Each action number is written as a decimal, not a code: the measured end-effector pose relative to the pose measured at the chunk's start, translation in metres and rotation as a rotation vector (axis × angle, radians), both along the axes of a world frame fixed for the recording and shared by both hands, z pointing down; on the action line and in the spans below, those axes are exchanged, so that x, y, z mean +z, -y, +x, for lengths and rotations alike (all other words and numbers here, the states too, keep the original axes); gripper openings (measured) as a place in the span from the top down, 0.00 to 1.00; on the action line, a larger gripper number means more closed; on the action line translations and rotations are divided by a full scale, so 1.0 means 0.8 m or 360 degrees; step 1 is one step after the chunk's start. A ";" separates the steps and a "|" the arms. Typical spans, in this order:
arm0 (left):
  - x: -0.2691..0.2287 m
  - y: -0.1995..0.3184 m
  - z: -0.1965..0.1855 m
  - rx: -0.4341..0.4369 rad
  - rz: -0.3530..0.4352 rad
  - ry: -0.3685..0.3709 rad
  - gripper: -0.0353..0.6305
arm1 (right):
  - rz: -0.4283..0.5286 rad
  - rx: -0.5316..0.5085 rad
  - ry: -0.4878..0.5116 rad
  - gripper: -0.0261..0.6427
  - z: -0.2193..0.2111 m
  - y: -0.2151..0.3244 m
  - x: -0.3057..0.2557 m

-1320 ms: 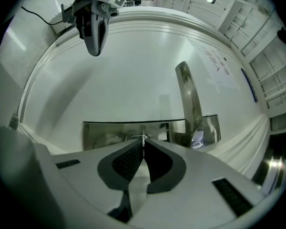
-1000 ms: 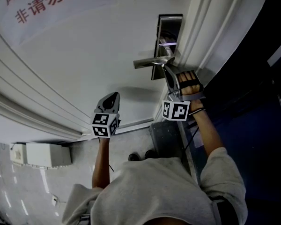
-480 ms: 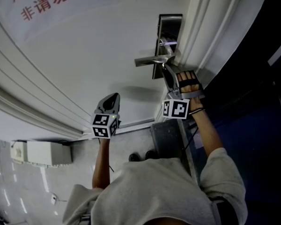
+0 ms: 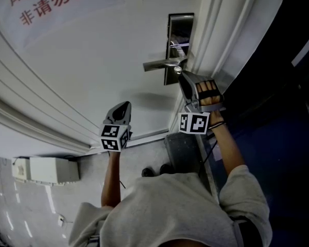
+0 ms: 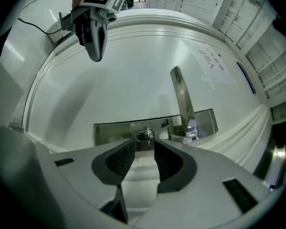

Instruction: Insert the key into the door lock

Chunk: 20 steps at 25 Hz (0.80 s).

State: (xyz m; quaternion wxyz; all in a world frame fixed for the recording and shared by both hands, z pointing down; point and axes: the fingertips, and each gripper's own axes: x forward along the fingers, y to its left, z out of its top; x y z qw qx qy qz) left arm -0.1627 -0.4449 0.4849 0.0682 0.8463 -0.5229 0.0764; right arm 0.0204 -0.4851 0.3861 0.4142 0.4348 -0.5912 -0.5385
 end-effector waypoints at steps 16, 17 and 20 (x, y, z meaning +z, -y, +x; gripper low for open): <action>0.007 0.009 0.020 0.0058 -0.0003 0.0009 0.92 | -0.0118 0.0093 0.0093 0.92 0.047 -0.035 0.044; 0.008 0.010 0.021 0.0058 -0.0006 0.0011 0.92 | -0.0126 0.0088 0.0118 0.92 0.048 -0.035 0.045; 0.007 0.011 0.022 0.0058 -0.0005 0.0012 0.92 | -0.0176 0.0078 0.0253 0.92 0.048 -0.035 0.044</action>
